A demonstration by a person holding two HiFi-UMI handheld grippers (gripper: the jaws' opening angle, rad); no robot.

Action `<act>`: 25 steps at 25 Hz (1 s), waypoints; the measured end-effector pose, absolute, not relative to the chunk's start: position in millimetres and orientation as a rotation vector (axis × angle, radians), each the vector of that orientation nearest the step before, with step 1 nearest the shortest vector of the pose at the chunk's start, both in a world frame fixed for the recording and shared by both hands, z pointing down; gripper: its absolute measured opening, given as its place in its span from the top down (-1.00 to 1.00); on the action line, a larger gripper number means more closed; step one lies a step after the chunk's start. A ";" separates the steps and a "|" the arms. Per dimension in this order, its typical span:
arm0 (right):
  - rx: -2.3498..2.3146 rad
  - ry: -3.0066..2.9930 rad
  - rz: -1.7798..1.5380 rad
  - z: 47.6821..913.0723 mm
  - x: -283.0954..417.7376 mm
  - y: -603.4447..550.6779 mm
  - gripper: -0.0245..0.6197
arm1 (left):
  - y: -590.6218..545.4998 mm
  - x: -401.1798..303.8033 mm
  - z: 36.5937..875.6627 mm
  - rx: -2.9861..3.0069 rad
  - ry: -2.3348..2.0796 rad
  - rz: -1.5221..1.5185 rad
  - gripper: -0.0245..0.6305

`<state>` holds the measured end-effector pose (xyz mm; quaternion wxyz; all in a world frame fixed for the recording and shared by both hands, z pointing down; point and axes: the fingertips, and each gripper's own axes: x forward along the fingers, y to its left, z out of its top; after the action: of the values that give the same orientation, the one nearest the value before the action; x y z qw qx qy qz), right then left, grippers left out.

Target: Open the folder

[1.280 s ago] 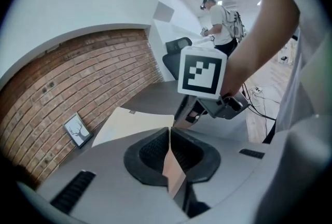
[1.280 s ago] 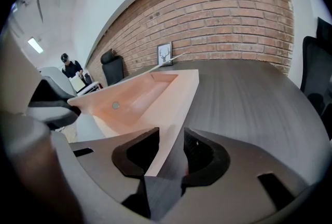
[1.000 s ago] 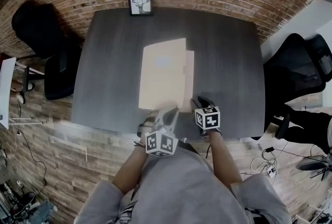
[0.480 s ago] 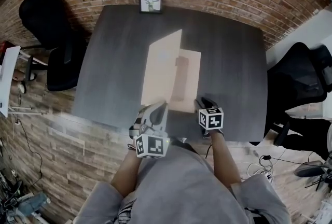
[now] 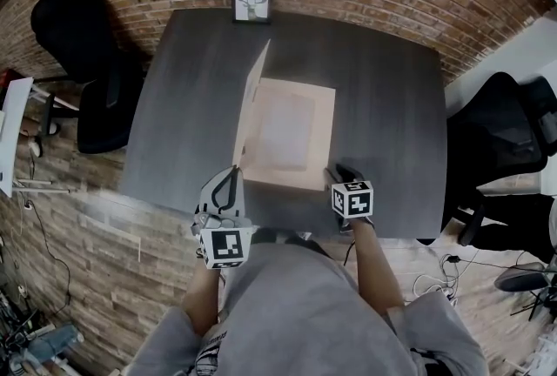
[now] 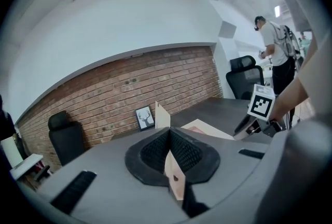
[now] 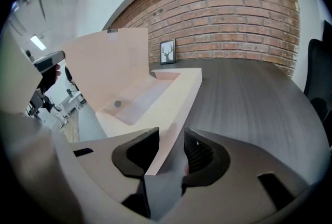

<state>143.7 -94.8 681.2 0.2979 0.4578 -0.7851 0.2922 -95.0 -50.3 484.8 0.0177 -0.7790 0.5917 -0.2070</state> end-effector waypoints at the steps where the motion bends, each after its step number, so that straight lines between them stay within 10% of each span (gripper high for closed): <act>1: 1.215 -2.086 0.779 681.3 143.4 -94.6 0.54 | -50.5 -102.0 484.6 -2.402 1.856 -0.649 0.93; 25: 1.160 -2.045 0.735 680.4 140.7 -93.7 0.54 | -51.8 -282.7 548.7 -2.141 2.514 -0.726 0.92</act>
<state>140.7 -93.7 680.4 0.3324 0.4442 -0.7829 0.2815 -282.7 -51.8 548.7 -0.1197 -0.6287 0.7382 -0.2133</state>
